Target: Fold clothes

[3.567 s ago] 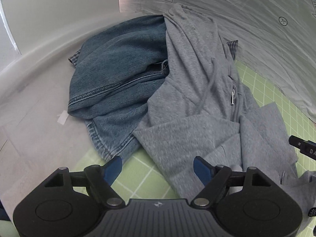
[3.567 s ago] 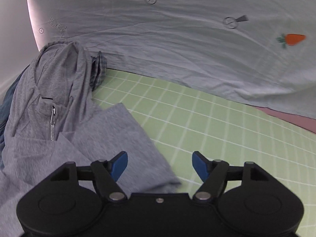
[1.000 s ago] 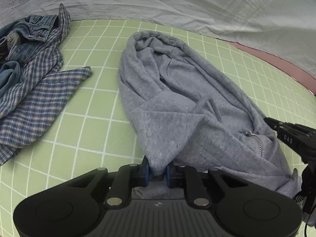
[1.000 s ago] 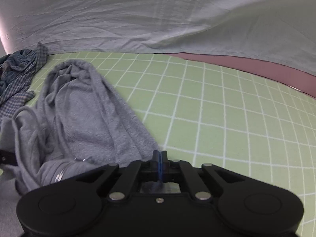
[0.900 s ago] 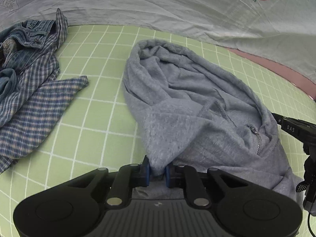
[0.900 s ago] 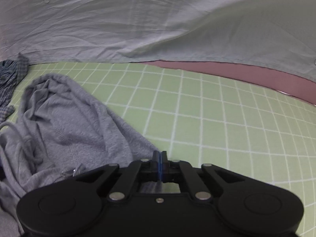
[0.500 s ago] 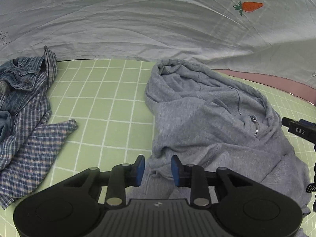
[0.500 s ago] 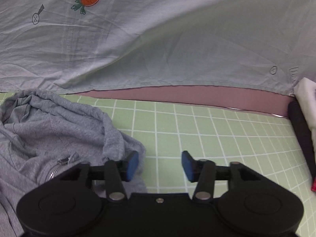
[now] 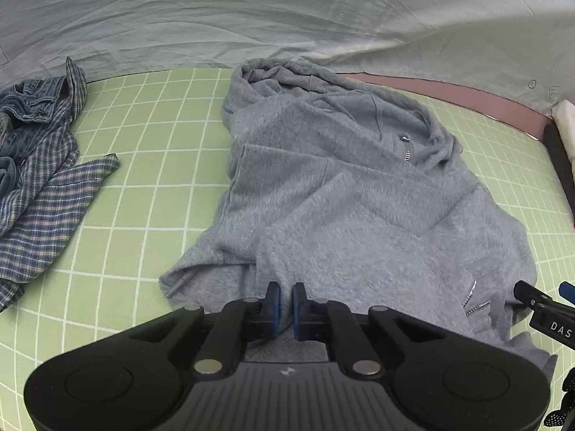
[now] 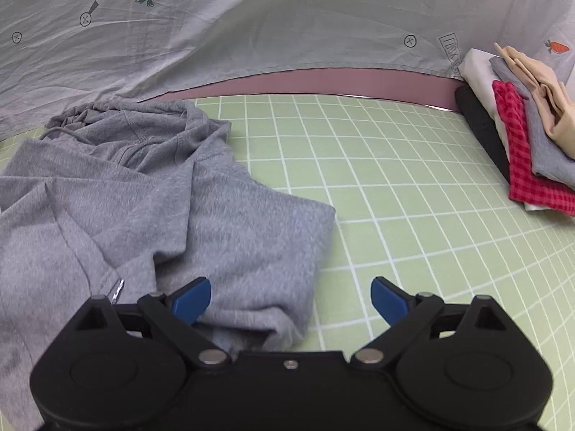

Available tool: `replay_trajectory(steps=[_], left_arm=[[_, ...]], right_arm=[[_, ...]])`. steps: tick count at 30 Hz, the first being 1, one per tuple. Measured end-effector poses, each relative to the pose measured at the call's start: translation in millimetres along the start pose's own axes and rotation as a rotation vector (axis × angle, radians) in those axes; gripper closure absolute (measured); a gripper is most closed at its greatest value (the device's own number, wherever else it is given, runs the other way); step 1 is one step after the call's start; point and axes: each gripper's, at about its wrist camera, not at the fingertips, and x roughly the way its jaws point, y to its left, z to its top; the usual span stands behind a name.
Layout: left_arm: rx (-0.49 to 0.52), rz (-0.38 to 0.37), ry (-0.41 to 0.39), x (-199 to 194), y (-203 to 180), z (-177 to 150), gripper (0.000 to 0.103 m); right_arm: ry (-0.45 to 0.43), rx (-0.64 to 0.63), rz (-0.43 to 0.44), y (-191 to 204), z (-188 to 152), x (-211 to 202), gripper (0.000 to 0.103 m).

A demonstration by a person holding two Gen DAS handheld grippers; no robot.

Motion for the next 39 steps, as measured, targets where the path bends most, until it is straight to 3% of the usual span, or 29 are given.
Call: replay_trajectory(steps=[5, 9, 13, 17, 20, 23, 30, 34, 39], left_arm=[[0.03, -0.015, -0.093, -52.6, 5.1, -21.0, 0.098], [0.08, 0.003, -0.115, -95.0, 15.1, -59.8, 0.098], [0.097, 0.058, -0.036, -108.5, 41.7, -114.2, 0.103], [-0.026, 0.109, 0.104, -105.6, 83.0, -166.8, 0.103], [-0.13, 0.099, 0.096, -116.4, 107.0, -182.0, 0.102], [-0.19, 0.093, 0.046, -127.3, 117.9, -176.5, 0.1], [-0.358, 0.002, -0.027, -133.2, 127.1, -138.1, 0.052], [-0.403, -0.028, -0.016, -120.6, 122.7, -115.8, 0.046], [-0.42, -0.073, -0.019, -115.4, 115.3, -98.9, 0.046]], right_arm=[[-0.023, 0.041, -0.006, -8.0, -17.7, -34.6, 0.007], [-0.018, 0.07, 0.011, -10.8, -36.3, -57.0, 0.007], [0.014, 0.056, 0.039, -5.8, -59.8, -72.0, 0.007], [0.05, 0.05, 0.071, -0.2, -81.6, -82.6, 0.007], [0.034, 0.061, 0.089, 0.1, -90.7, -91.5, 0.007], [0.0, 0.103, 0.084, -5.2, -90.3, -99.4, 0.008], [-0.114, 0.271, 0.048, -26.1, -60.9, -114.0, 0.009], [-0.101, 0.316, 0.044, -34.4, -29.4, -92.0, 0.01], [0.082, 0.43, 0.158, -39.2, -25.1, -49.6, 0.027]])
